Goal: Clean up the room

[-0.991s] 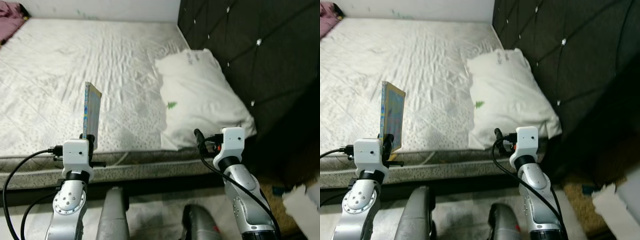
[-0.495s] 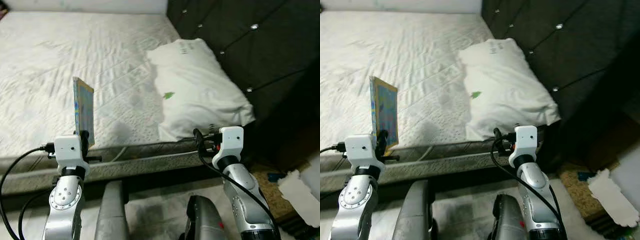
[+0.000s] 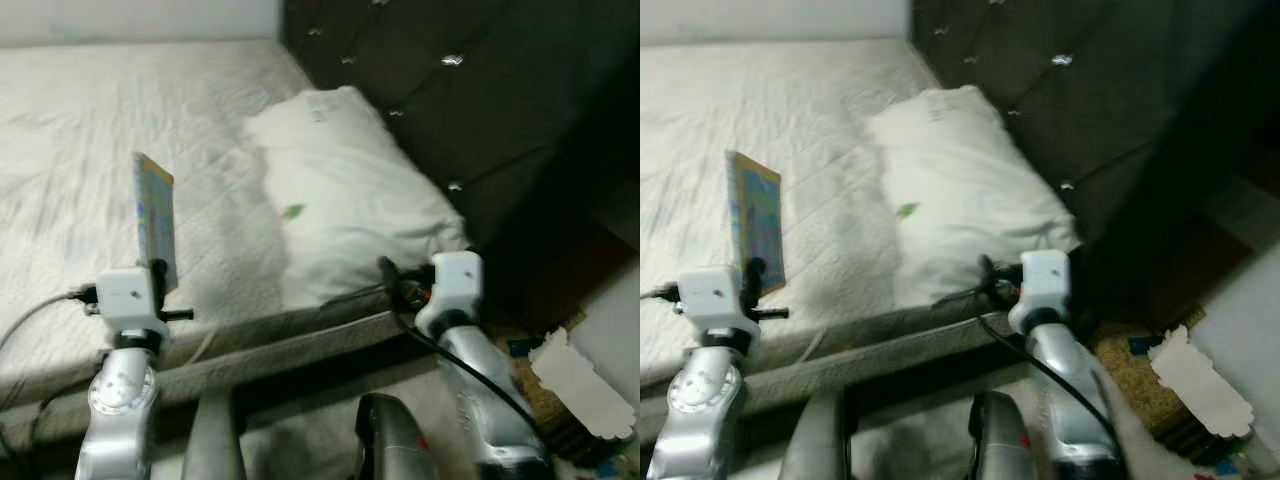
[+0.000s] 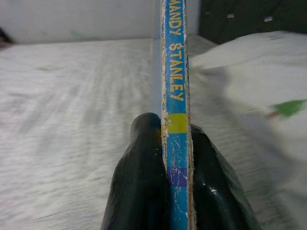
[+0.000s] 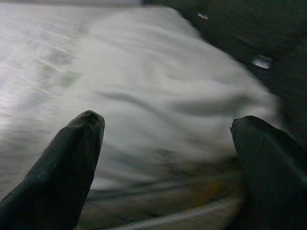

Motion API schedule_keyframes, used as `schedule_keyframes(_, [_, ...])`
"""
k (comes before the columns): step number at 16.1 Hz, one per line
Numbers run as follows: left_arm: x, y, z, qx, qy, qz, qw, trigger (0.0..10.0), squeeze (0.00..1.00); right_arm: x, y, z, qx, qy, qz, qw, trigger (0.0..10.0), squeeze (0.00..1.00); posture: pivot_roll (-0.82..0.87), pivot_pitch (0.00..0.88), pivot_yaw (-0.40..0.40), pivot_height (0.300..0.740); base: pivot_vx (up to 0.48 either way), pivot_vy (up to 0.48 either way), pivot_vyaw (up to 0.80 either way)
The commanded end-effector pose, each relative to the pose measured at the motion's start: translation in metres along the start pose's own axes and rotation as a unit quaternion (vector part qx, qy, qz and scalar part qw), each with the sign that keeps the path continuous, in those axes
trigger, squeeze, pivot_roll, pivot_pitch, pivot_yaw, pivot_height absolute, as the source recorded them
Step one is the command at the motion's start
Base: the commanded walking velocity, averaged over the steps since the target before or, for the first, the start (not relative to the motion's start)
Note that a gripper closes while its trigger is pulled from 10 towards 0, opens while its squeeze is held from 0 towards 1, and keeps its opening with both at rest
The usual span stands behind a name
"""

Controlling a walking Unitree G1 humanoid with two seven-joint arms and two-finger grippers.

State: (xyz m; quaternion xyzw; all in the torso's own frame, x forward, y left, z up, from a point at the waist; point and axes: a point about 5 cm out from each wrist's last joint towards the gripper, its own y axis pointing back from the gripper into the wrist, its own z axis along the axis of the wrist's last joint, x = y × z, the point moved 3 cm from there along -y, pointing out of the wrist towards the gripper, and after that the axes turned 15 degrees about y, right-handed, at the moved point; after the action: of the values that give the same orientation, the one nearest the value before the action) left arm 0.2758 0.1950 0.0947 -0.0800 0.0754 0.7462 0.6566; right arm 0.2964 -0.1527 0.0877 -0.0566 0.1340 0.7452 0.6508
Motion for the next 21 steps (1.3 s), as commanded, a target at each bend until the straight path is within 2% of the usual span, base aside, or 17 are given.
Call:
schedule_keyframes(1, [-0.013,-0.008,0.009,-0.018,0.005,-0.026,0.999,10.0,0.0,-0.001,-0.002,0.002,-0.001,-0.003,0.001,1.0,10.0,0.0,0.02,0.02,-0.044,0.567,0.0,0.0,0.0])
schedule_keyframes(5, [-0.016,-0.014,0.006,-0.015,0.033,-0.009,0.999,10.0,0.0,-0.001,-0.001,0.001,0.0,-0.002,0.001,1.0,10.0,0.0,0.02,0.02,-0.045,0.567,0.0,0.0,0.0])
schedule_keyframes(7, [-0.015,-0.03,0.002,-0.004,0.098,0.034,0.995,10.0,0.0,-0.002,-0.001,0.001,0.002,-0.001,0.001,1.0,10.0,0.0,0.01,0.02,-0.051,0.567,0.0,0.0,0.0])
schedule_keyframes(10, [-0.025,-0.043,-0.012,0.041,0.142,0.054,0.988,10.0,0.0,-0.008,0.001,0.0,0.004,-0.002,-0.011,1.0,10.0,0.0,-0.02,0.015,-0.05,0.567,0.0,0.0,0.0])
schedule_keyframes(13, [-0.035,-0.039,-0.037,0.126,0.173,0.075,0.974,10.0,0.0,-0.021,0.002,-0.001,0.005,0.01,-0.028,1.0,10.0,0.0,-0.02,0.015,-0.048,0.567,0.0,0.0,0.0])
schedule_keyframes(14, [-0.037,-0.038,-0.041,0.141,0.178,0.074,0.971,10.0,0.0,-0.023,0.002,-0.001,0.006,0.01,-0.03,0.999,10.0,0.0,-0.02,0.015,-0.048,0.567,0.0,0.0,0.0])
schedule_keyframes(15, [-0.043,-0.031,-0.052,0.182,0.192,0.068,0.962,10.0,0.0,-0.025,0.002,-0.001,0.006,0.014,-0.031,0.999,10.0,0.0,-0.03,0.016,-0.051,0.567,0.0,0.0,0.0])
schedule_keyframes(16, [-0.049,-0.029,-0.057,0.2,0.191,0.052,0.959,10.0,0.0,-0.025,0.002,-0.001,0.006,0.015,-0.031,0.999,10.0,0.0,-0.02,0.016,-0.055,0.567,0.0,0.0,0.0])
schedule_keyframes(20, [-0.061,-0.026,-0.075,0.264,0.215,0.022,0.94,10.0,0.0,-0.02,0.003,0.005,-0.008,0.01,-0.011,1.0,10.0,0.0,-0.03,0.016,-0.059,0.567,0.0,0.0,0.0])
schedule_keyframes(21, [-0.063,-0.027,-0.076,0.269,0.227,0.025,0.935,10.0,0.0,-0.01,0.006,0.008,-0.014,-0.005,0.026,1.0,10.0,0.0,-0.03,0.015,-0.058,0.567,0.0,0.0,0.0])
